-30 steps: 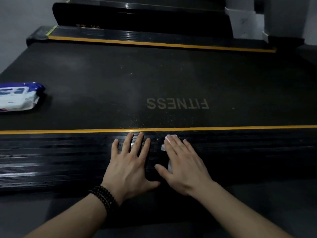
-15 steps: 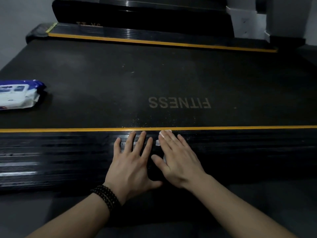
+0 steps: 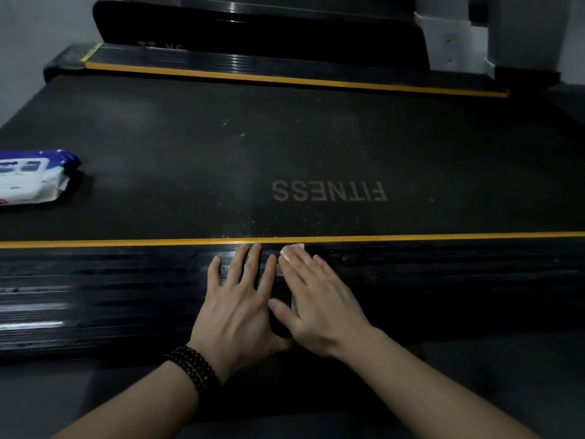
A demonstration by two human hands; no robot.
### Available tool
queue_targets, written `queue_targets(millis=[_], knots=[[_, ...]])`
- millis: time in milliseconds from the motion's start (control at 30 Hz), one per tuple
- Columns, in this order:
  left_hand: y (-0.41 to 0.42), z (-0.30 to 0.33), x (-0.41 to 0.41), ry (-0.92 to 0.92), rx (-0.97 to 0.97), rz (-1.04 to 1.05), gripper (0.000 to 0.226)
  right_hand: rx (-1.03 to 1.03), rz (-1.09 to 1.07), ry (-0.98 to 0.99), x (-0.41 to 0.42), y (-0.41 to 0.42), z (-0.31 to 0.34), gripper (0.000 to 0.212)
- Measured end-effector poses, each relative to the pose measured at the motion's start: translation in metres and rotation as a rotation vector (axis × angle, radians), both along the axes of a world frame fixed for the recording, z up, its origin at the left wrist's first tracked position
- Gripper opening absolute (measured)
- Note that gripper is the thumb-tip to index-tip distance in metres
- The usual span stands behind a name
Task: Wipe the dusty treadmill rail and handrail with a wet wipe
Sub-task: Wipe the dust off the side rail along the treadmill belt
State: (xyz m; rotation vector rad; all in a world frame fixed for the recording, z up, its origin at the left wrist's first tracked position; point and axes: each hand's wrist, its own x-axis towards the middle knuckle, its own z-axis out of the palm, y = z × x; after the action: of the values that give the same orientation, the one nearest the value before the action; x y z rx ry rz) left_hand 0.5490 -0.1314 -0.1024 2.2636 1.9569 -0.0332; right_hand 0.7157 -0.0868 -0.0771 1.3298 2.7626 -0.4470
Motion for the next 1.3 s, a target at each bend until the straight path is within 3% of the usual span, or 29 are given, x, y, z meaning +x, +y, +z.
queue_targets(millis=[100, 333, 500, 633, 733, 900, 1100, 1300], knots=[[0.001, 0.000, 0.000, 0.035, 0.002, -0.003, 0.126, 0.004, 0.054, -0.041, 0.022, -0.011, 0.003, 0.082], [0.001, 0.002, 0.000, 0.008, -0.002, 0.008, 0.131, 0.019, -0.080, -0.026, 0.002, 0.017, 0.001, 0.092], [0.001, 0.003, 0.000, 0.001, 0.006, 0.005, 0.126, 0.001, 0.052, -0.038, 0.016, -0.007, 0.005, 0.084], [0.000, 0.002, 0.000, 0.011, 0.009, 0.003, 0.131, 0.043, -0.040, -0.116, 0.033, 0.007, 0.009, 0.087], [0.000, 0.003, 0.001, 0.001, 0.004, 0.012, 0.131, 0.047, -0.087, -0.078, 0.012, 0.020, 0.004, 0.090], [0.001, 0.004, 0.001, 0.007, -0.008, 0.009, 0.126, 0.028, 0.013, -0.043, 0.014, -0.007, 0.004, 0.080], [0.000, 0.002, 0.001, 0.007, 0.006, 0.011, 0.132, 0.054, -0.097, -0.070, 0.014, 0.014, 0.001, 0.092], [-0.001, 0.005, 0.002, 0.021, -0.020, 0.014, 0.126, 0.039, -0.021, -0.030, 0.012, -0.005, 0.001, 0.081]])
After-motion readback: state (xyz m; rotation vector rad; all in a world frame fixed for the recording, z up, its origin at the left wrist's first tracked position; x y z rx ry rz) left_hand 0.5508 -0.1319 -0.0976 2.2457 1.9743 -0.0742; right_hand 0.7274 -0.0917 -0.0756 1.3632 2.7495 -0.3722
